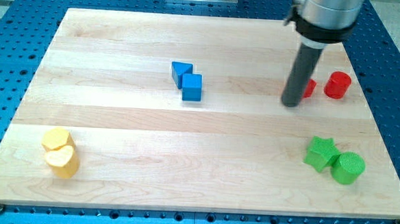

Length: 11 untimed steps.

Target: Move the red circle into the red star

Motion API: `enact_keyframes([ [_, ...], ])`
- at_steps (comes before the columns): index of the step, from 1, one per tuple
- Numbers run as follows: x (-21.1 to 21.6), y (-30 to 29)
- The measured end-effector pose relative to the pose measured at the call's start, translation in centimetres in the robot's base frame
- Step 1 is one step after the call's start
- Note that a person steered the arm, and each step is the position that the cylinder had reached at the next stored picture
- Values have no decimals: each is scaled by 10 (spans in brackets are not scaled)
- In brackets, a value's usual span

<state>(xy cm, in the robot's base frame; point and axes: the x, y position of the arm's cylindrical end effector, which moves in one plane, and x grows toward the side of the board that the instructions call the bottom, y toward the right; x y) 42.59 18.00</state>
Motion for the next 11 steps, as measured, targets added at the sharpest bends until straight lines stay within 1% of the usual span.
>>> enact_keyframes([
  [1, 19, 65],
  [2, 0, 130],
  [3, -37, 122],
  [4, -37, 90],
  [8, -36, 86],
  [10, 7, 86],
  [11, 13, 81],
])
